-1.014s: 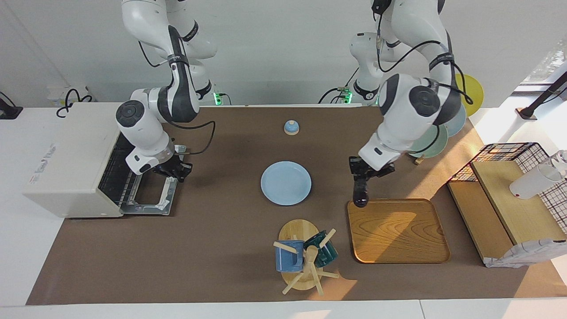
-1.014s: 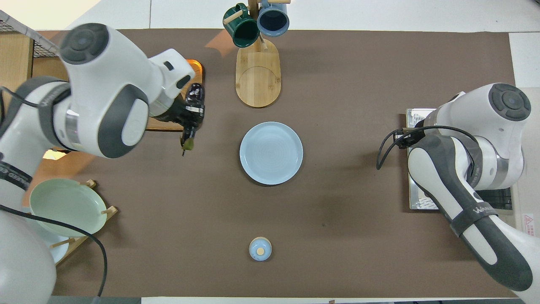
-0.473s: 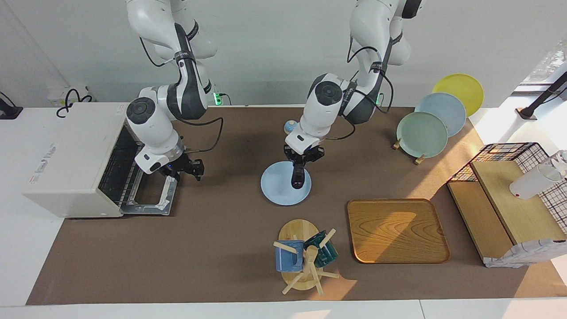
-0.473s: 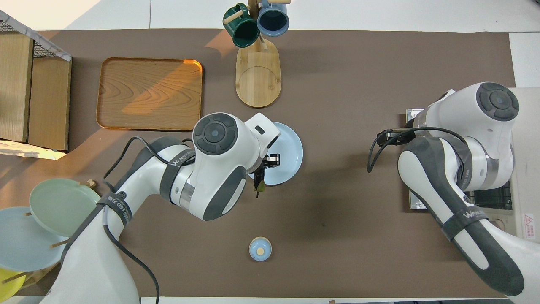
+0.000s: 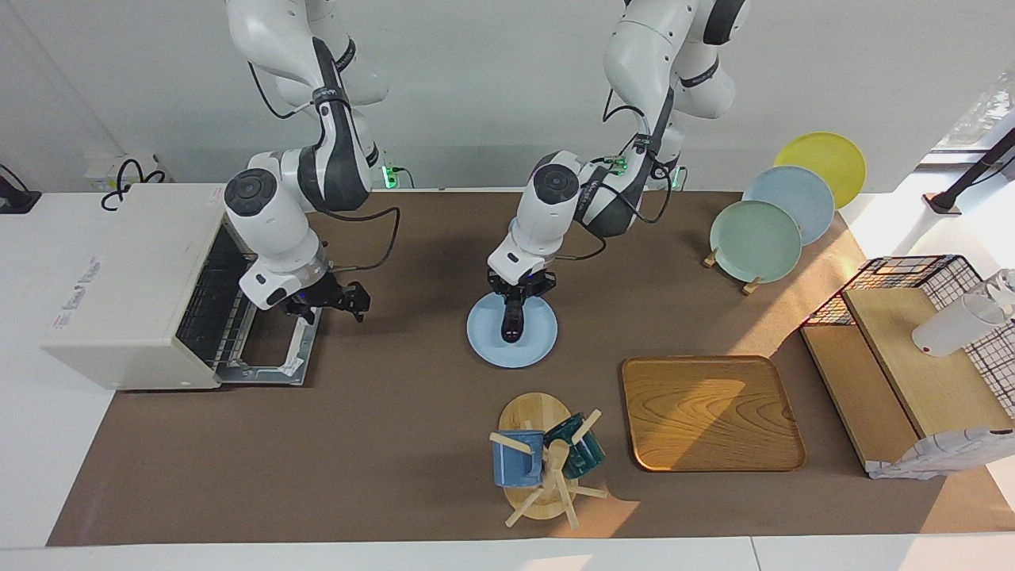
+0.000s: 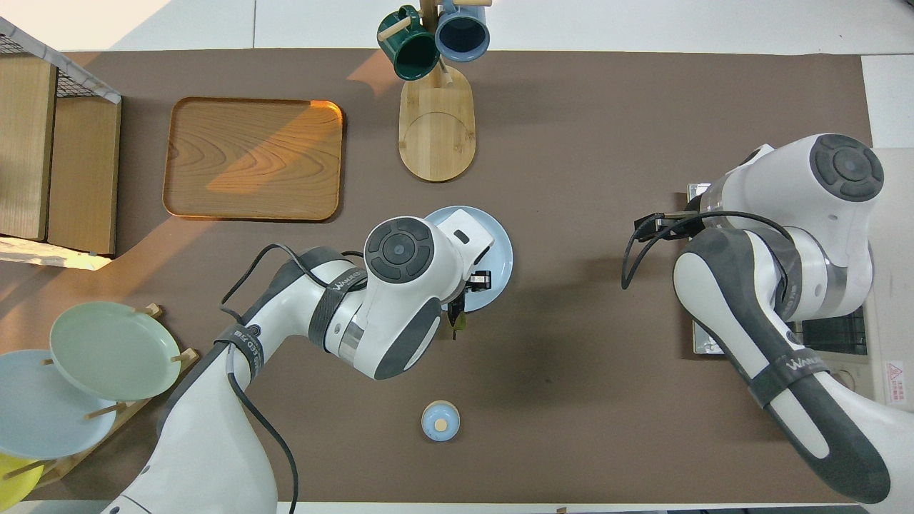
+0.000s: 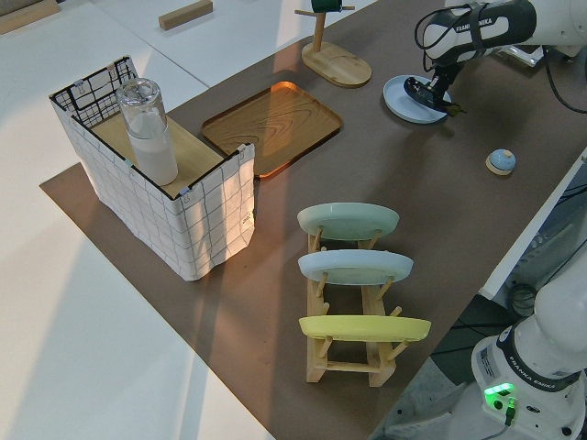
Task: Put eggplant into oven
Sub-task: 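Carry the eggplant onto the blue plate while the right gripper opens the oven, then release the eggplant and withdraw the left gripper while the right gripper nears the plate, then grasp the blue plate rim with the right gripper, then carry the plate with the eggplant into the open oven with the right gripper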
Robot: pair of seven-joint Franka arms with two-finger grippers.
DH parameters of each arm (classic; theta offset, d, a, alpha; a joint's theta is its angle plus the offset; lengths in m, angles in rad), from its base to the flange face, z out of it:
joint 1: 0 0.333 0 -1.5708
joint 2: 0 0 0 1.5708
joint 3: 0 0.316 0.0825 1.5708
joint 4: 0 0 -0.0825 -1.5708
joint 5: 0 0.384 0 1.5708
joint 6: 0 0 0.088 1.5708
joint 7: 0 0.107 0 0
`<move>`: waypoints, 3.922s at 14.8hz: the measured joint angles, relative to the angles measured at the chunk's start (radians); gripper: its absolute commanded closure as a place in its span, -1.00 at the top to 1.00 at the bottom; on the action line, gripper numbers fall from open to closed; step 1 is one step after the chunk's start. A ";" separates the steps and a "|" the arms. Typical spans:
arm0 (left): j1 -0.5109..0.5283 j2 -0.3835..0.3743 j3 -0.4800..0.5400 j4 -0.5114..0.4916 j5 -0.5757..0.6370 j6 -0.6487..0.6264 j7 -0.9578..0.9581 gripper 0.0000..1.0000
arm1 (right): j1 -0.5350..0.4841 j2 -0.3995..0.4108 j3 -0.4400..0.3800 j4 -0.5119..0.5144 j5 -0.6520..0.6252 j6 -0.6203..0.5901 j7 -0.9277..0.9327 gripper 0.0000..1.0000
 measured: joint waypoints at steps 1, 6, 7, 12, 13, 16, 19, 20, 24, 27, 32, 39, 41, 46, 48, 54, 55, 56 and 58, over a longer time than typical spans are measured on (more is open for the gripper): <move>0.000 0.000 0.002 0.001 0.000 0.000 0.000 1.00 | 0.004 0.000 0.000 0.003 0.000 -0.007 0.000 1.00; 0.013 -0.004 0.014 0.011 0.000 -0.005 0.000 1.00 | 0.036 0.000 0.001 0.053 0.000 -0.065 0.000 1.00; 0.030 -0.009 0.016 0.017 0.000 -0.014 0.001 1.00 | 0.042 0.000 0.001 0.055 0.000 -0.066 0.000 1.00; 0.188 -0.079 0.027 0.100 0.000 -0.181 0.116 1.00 | 0.121 0.002 0.002 0.088 0.000 -0.082 0.046 1.00; 0.227 -0.097 0.030 0.114 0.000 -0.213 0.152 1.00 | 0.163 0.005 0.003 0.115 0.000 -0.093 0.099 1.00; 0.329 -0.131 0.034 0.154 0.003 -0.302 0.254 1.00 | 0.342 0.039 0.006 0.236 0.000 -0.101 0.316 1.00; 0.410 -0.137 0.035 0.209 0.049 -0.394 0.332 1.00 | 0.517 0.163 0.008 0.407 -0.044 -0.132 0.534 1.00; 0.432 -0.141 0.036 0.223 0.058 -0.419 0.355 1.00 | 0.575 0.226 0.008 0.465 -0.086 -0.134 0.609 1.00; 0.509 -0.192 0.037 0.236 0.096 -0.495 0.438 1.00 | 0.670 0.403 0.002 0.526 -0.156 0.019 0.728 0.91; 0.541 -0.238 0.037 0.233 0.100 -0.551 0.470 1.00 | 0.637 0.420 -0.008 0.521 -0.156 0.046 0.724 0.41; 0.552 -0.305 0.037 0.162 0.103 -0.573 0.472 1.00 | 0.642 0.396 0.001 0.419 -0.156 0.160 0.724 0.14; 0.553 -0.326 0.034 0.145 0.103 -0.585 0.472 1.00 | 0.645 0.361 0.015 0.327 -0.156 0.187 0.723 -0.32; 0.552 -0.329 0.031 0.149 0.106 -0.624 0.472 1.00 | 0.645 0.355 0.021 0.313 -0.156 0.195 0.723 -0.32; 0.552 -0.338 0.030 0.162 0.141 -0.653 0.473 1.00 | 0.645 0.348 0.023 0.264 -0.156 0.257 0.723 -0.91; 0.552 -0.339 0.030 0.186 0.147 -0.653 0.473 1.00 | 0.645 0.345 0.023 0.259 -0.156 0.259 0.718 -1.00; 0.552 -0.339 0.030 0.199 0.148 -0.654 0.473 1.00 | 0.651 0.312 0.027 0.355 -0.283 -0.035 0.614 -1.00; 0.552 -0.339 0.031 0.199 0.148 -0.656 0.473 1.00 | 0.649 0.312 0.023 0.406 -0.298 -0.128 0.576 -1.00; 0.552 -0.339 0.031 0.199 0.148 -0.662 0.473 1.00 | 0.643 0.309 0.020 0.446 -0.303 -0.197 0.542 -1.00; 0.554 -0.344 0.032 0.199 0.148 -0.673 0.473 1.00 | 0.608 0.287 0.012 0.468 -0.312 -0.273 0.478 -1.00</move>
